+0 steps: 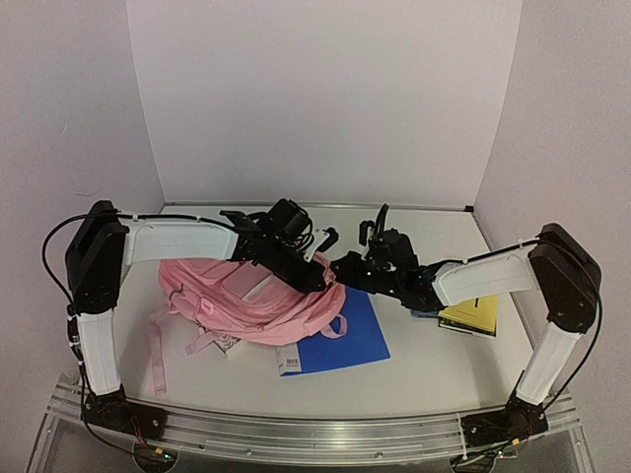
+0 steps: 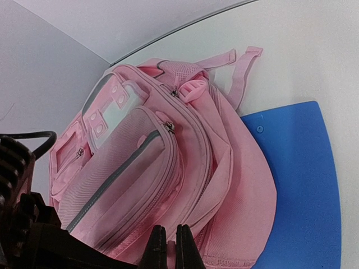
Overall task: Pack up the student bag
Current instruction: Unzip the student bag at the center of the board.
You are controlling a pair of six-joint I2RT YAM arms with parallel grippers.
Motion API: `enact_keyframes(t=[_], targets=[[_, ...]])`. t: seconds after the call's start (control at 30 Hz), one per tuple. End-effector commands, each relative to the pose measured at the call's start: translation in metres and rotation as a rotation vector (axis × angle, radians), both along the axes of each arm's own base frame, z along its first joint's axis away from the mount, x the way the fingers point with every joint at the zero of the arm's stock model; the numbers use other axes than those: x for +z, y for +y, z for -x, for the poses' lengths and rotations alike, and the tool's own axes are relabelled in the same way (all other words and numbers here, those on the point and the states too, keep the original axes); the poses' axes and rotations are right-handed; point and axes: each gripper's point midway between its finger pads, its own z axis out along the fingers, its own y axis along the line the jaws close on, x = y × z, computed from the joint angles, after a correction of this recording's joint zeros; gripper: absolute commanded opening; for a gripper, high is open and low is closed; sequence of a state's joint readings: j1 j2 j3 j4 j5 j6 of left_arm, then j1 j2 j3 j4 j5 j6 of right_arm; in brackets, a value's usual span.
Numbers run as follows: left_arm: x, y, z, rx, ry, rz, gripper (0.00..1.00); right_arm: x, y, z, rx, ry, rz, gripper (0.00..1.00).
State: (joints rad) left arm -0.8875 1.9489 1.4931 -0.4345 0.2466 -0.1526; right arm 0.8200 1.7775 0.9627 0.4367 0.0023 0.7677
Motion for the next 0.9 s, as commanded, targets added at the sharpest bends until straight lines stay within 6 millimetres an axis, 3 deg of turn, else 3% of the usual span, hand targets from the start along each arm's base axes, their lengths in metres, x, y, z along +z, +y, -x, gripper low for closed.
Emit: enact_keyframes(t=[0.0,0.47,0.87], targets=[[0.042,0.010,0.003,0.001,-0.089,0.059,0.00,0.038,-0.005,-0.013,-0.062,-0.076,-0.091,0.00],[0.094,0.046,0.047,-0.093,-0.143,0.129,0.00,0.026,-0.043,-0.035,-0.130,-0.045,-0.079,0.00],[0.161,0.067,0.052,-0.101,-0.258,0.166,0.00,0.020,-0.040,-0.064,-0.153,-0.045,-0.104,0.00]])
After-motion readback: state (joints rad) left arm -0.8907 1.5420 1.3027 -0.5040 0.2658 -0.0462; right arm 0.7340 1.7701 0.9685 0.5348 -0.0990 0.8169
